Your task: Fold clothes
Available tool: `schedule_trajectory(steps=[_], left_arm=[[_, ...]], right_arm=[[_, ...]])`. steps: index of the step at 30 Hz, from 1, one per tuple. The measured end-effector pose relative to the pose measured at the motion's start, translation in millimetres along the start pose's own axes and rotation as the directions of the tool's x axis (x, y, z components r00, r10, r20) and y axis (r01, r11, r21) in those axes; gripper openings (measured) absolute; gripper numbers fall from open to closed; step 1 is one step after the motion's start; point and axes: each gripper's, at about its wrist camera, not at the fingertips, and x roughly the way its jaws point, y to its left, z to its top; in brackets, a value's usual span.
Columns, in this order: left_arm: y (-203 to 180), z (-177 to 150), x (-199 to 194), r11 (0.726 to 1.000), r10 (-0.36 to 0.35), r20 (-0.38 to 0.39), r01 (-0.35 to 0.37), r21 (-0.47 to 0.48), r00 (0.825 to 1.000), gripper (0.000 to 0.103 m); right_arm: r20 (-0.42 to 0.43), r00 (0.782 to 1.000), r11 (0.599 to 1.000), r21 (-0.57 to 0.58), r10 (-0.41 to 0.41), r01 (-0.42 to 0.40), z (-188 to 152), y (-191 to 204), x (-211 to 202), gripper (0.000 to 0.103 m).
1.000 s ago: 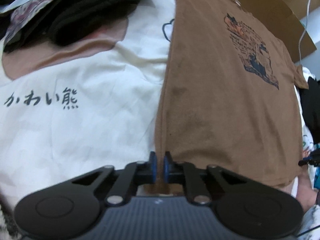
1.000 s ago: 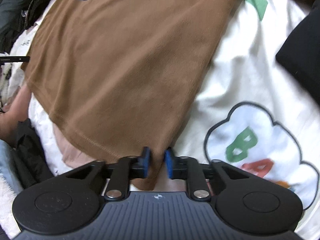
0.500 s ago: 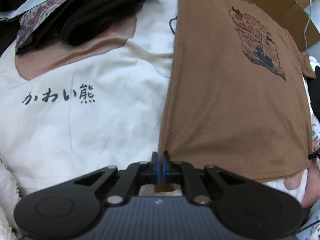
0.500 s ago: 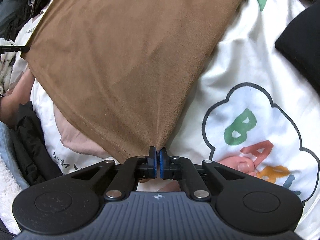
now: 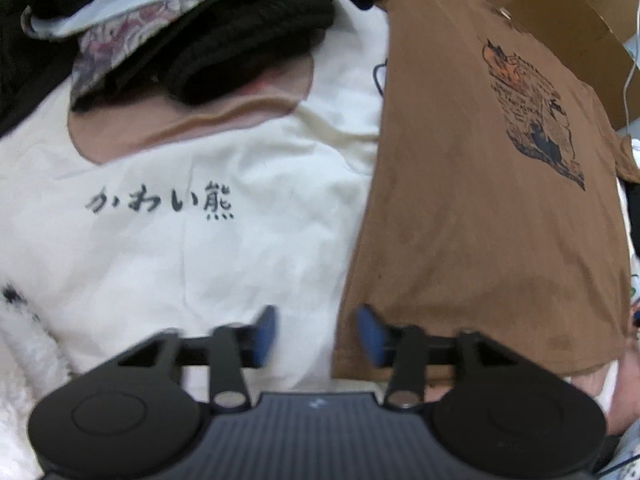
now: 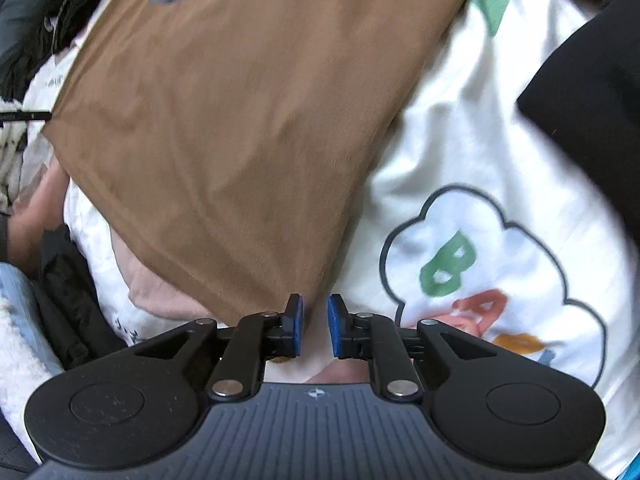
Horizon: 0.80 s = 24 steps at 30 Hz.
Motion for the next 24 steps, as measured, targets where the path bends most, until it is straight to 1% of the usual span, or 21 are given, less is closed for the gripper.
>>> schedule_trajectory(steps=[1,2,3,6,7,10,13,17,19,21,22,24], left_arm=[[-4,0,-5,0.999,0.041,0.028,-0.042,0.012,0.999,0.072],[-6,2,-6,0.999,0.048,0.035,-0.048,0.011,0.998,0.072],[-5,3,-9,0.999,0.052,0.048,-0.052,0.003,0.998,0.074],[-6,13,-22,0.999,0.027,0.062,-0.025,-0.029,0.998,0.08],[-10,16,-21,0.999,0.02,0.064,-0.018,-0.027,0.998,0.081],[-25,20,-19,1.0,0.004,0.073,-0.004,0.0,0.997,0.084],[-38,21,-23,1.0,0.009,0.104,-0.012,0.028,0.995,0.088],[-47,21,-28,0.999,-0.005,0.155,0.0,0.032,0.988,0.097],[-50,22,-28,0.999,-0.015,0.158,0.009,0.04,0.987,0.098],[-55,25,-28,0.998,-0.013,0.165,0.003,0.063,0.986,0.099],[-58,26,-28,0.997,-0.003,0.176,-0.011,0.076,0.984,0.1],[-63,28,-30,0.995,0.019,0.2,-0.039,0.093,0.98,0.101]], right_arm=[[0.013,1.0,1.0,0.001,0.001,-0.001,1,1,-3,0.027],[0.027,1.0,1.0,0.001,0.003,-0.003,3,2,-6,0.03],[0.048,0.999,1.0,-0.002,0.001,-0.001,6,3,-11,0.031],[0.08,0.997,1.0,-0.02,-0.018,0.019,8,7,-17,0.032],[0.099,0.995,0.999,-0.026,-0.033,0.036,9,9,-20,0.032],[0.119,0.992,0.999,-0.014,-0.031,0.033,12,10,-23,0.032],[0.132,0.991,0.999,-0.005,-0.032,0.033,12,8,-25,0.034],[0.149,0.988,0.999,0.021,-0.039,0.036,10,6,-29,0.044],[0.165,0.986,0.999,0.04,-0.039,0.033,9,7,-32,0.046],[0.181,0.982,0.998,0.045,-0.045,0.038,9,10,-33,0.049],[0.186,0.981,0.998,0.046,-0.048,0.04,8,12,-33,0.053],[0.206,0.977,0.997,0.061,-0.054,0.042,8,15,-36,0.063]])
